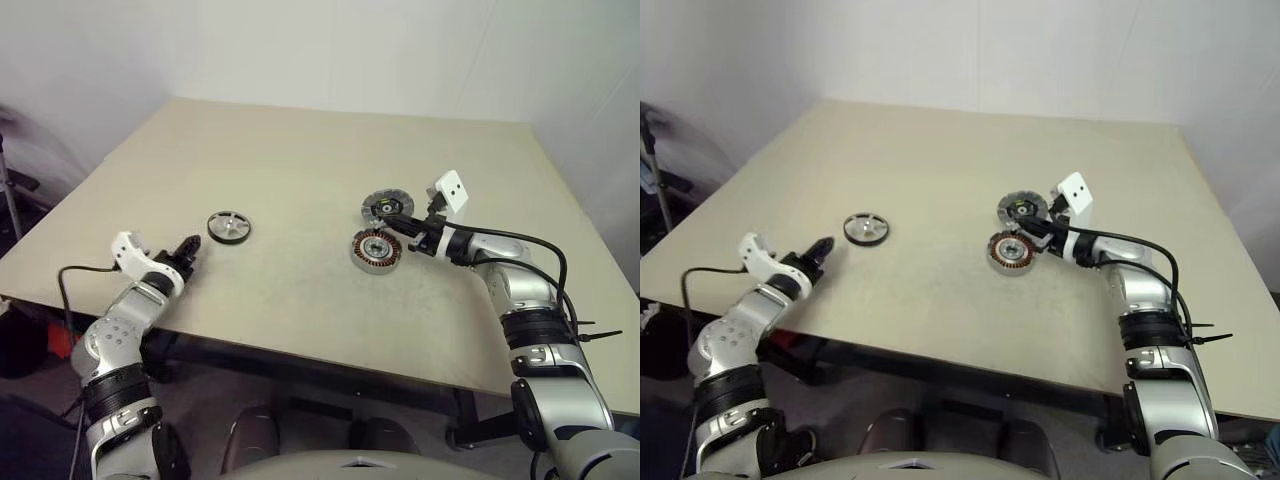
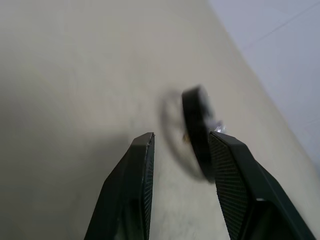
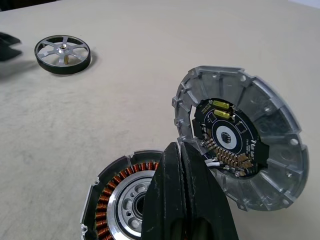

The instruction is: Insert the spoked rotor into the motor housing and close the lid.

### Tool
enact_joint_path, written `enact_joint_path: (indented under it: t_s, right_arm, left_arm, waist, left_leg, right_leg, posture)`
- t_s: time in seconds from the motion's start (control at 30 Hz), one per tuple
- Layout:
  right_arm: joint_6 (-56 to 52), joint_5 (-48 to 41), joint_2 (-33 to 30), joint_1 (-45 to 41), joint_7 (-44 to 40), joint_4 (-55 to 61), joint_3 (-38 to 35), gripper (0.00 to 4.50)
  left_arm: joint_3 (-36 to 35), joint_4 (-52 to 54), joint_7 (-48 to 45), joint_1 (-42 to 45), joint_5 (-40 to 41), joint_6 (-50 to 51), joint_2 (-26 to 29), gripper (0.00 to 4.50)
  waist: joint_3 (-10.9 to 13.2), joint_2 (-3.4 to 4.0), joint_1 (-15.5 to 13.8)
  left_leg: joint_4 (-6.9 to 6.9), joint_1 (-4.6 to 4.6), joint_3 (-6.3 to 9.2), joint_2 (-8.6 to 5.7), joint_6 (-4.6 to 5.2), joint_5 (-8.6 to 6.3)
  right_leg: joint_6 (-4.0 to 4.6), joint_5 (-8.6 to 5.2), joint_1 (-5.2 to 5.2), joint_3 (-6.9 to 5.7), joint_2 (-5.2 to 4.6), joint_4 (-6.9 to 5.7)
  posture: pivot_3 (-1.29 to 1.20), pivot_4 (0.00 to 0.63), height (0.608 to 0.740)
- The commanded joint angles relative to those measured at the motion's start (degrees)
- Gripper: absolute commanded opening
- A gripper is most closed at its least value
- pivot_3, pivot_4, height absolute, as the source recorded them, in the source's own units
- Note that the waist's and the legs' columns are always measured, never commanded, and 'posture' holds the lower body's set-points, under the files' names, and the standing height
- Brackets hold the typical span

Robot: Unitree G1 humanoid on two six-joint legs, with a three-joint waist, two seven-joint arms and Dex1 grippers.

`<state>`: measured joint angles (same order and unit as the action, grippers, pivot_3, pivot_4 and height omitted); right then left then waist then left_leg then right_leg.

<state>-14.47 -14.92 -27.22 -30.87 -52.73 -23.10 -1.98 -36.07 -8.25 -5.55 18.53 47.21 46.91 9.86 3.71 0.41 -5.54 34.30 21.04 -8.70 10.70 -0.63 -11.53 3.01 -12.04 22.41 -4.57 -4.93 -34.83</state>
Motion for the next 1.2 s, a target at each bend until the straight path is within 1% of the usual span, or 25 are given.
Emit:
enact_joint_path:
  t_s: [0.03,0.3,0.47,0.73,0.97,1.07,1.13,1.17,1.2]
  right_arm:
    - [1.14,-0.54,-0.22,-1.42,-0.26,0.89,-0.69,0.02]
    - [1.81,-0.03,-0.72,-0.84,0.11,0.60,-0.98,0.02]
    - [1.92,0.00,-0.74,-0.67,0.12,0.86,-0.98,0.02]
    - [2.20,0.03,-0.44,-1.34,0.07,0.74,-0.79,0.02]
    - [2.48,0.10,-0.65,-1.32,0.40,0.75,-1.01,0.02]
    - [2.76,0.20,-0.89,-1.12,0.61,0.66,-1.20,0.00]
    - [2.95,0.26,-0.96,-1.24,0.96,0.22,-1.42,0.00]
    - [3.02,0.31,-0.94,-1.32,1.11,0.11,-1.41,0.00]
    - [2.99,0.32,-0.93,-1.50,1.38,-0.03,-1.51,0.00]
  left_arm:
    - [-0.52,-1.08,0.27,2.62,2.30,-0.44,0.16,1.81]
    - [0.32,-2.31,-2.12,2.98,5.10,1.48,1.24,1.81]
    - [0.17,-5.10,-2.66,4.51,5.19,0.75,2.39,1.81]
    - [2.60,-13.99,-5.35,9.17,2.58,-2.44,2.16,1.81]
    - [3.96,-16.38,-7.05,10.76,1.62,-3.71,2.26,1.81]
    - [3.86,-14.58,-8.07,9.99,2.96,-2.81,1.98,1.23]
    - [3.68,-12.99,-8.21,9.14,4.24,-1.29,1.79,0.57]
    - [3.65,-12.59,-8.24,8.89,4.60,-0.75,1.80,0.40]
    - [3.60,-12.35,-8.03,8.69,4.67,-0.58,1.79,0.41]
  waist:
    - [0.01,-0.05,0.00]
    - [0.01,-0.06,0.02]
    - [0.01,-0.06,0.02]
    - [0.02,-0.07,-0.06]
    - [0.02,-0.07,0.02]
    - [0.02,-0.07,0.00]
    - [0.02,-0.08,-0.01]
    - [0.02,-0.08,0.02]
    - [0.02,-0.08,0.04]
  left_leg:
    - [0.00,0.00,0.00,0.00,0.00,0.00]
    - [0.00,0.00,0.01,0.01,0.02,-0.01]
    - [0.00,-0.03,0.01,0.01,0.01,-0.01]
    - [0.00,-0.02,0.03,-0.01,0.02,-0.01]
    - [0.00,-0.01,0.04,0.02,0.02,-0.01]
    - [0.00,0.00,0.03,0.01,0.02,-0.01]
    - [0.00,0.00,0.03,0.01,0.02,-0.01]
    - [-0.01,-0.02,0.03,0.01,0.02,-0.01]
    - [-0.01,-0.03,0.03,0.01,0.02,-0.01]
  right_leg:
    - [0.00,0.00,0.00,0.00,0.00,0.01]
    - [0.00,0.00,0.01,0.00,0.00,0.01]
    - [0.00,0.00,-0.01,0.00,0.00,0.00]
    - [0.00,0.00,-0.02,0.00,-0.01,0.01]
    - [0.00,0.00,0.01,0.00,-0.01,0.02]
    - [0.00,0.00,0.01,0.00,-0.01,0.02]
    - [0.00,0.00,0.00,0.00,-0.02,0.02]
    - [0.00,0.00,-0.01,0.00,-0.02,0.02]
    - [0.00,0.00,-0.01,0.00,-0.02,0.00]
  posture:
    - [0.00,0.000,0.740]
    - [0.00,0.000,0.740]
    - [0.00,0.000,0.740]
    - [0.00,0.000,0.740]
    - [0.00,0.000,0.740]
    - [0.00,0.000,0.740]
    - [0.00,0.000,0.740]
    - [0.00,0.000,0.740]
    - [0.00,0.000,0.740]
